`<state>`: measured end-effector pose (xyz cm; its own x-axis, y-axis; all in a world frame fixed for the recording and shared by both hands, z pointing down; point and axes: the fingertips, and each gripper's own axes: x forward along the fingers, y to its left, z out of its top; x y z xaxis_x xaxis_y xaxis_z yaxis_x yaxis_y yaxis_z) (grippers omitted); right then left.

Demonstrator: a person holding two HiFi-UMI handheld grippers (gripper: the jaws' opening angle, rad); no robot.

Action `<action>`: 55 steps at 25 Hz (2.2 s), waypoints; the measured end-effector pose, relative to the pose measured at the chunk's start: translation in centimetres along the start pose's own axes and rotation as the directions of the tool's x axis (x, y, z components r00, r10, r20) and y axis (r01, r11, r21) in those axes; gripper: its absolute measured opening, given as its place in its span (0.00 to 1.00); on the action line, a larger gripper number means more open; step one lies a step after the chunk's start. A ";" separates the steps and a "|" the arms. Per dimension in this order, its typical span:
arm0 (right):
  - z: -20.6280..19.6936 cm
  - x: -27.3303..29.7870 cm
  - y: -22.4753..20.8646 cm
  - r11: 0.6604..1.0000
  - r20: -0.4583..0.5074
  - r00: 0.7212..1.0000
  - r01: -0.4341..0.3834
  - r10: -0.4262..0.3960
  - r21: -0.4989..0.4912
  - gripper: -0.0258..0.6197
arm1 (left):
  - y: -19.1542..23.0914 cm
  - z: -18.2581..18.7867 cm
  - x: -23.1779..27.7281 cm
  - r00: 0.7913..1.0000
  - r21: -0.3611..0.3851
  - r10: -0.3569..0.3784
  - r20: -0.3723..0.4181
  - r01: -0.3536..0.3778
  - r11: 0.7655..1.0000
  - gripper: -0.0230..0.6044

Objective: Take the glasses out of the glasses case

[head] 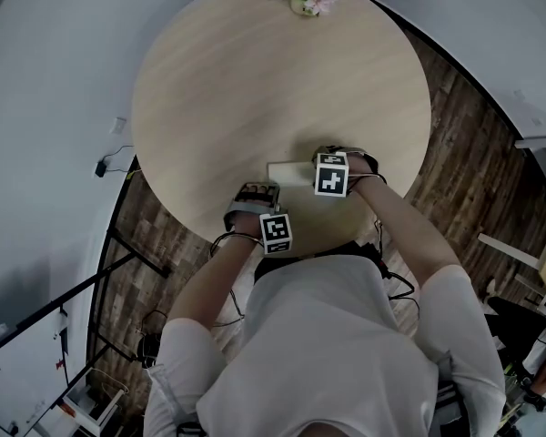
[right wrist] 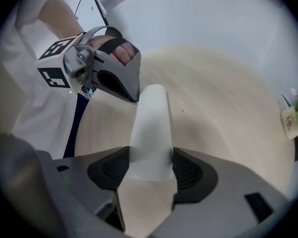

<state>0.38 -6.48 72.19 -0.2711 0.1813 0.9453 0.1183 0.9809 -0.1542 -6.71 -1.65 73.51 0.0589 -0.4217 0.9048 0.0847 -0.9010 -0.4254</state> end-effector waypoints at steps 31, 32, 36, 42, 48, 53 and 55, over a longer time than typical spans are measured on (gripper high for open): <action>1.1 -7.7 -4.4 0.895 0.333 0.892 0.150 -0.306 0.421 0.07 | 0.0 0.0 0.1 1.000 -0.029 -0.014 -0.015 0.013 1.000 0.04; 1.6 -8.0 -3.9 0.908 0.342 0.888 0.166 -0.307 0.384 0.06 | 0.0 0.0 0.1 1.000 -0.029 -0.014 -0.015 0.014 0.999 0.04; 3.0 -8.2 -1.6 0.939 0.335 0.889 0.233 -0.311 0.253 0.06 | 0.0 0.1 0.0 1.000 -0.030 -0.011 -0.013 0.011 0.999 0.04; 3.8 -6.1 0.5 0.962 0.283 0.921 0.244 -0.269 0.121 0.06 | 0.0 0.0 0.1 1.000 -0.039 -0.019 -0.014 0.018 0.999 0.04; 3.9 -3.7 0.8 0.965 0.204 0.944 0.258 -0.261 0.041 0.06 | 0.1 0.1 0.2 1.000 -0.040 -0.021 -0.017 0.020 0.999 0.04; 4.1 -2.1 0.4 0.965 0.135 0.957 0.263 -0.258 -0.018 0.18 | 0.0 0.1 0.1 1.000 -0.046 -0.024 -0.010 0.024 0.999 0.04; 4.1 -1.4 0.1 0.963 0.108 0.959 0.267 -0.262 -0.040 0.18 | 0.0 0.1 0.1 1.000 -0.044 -0.024 -0.010 0.024 0.999 0.04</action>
<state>-3.12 -6.35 69.69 -0.3937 -0.0756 0.9161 0.0792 0.9901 0.1158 -6.62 -1.71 73.59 0.0468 -0.4009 0.9149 0.0420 -0.9143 -0.4027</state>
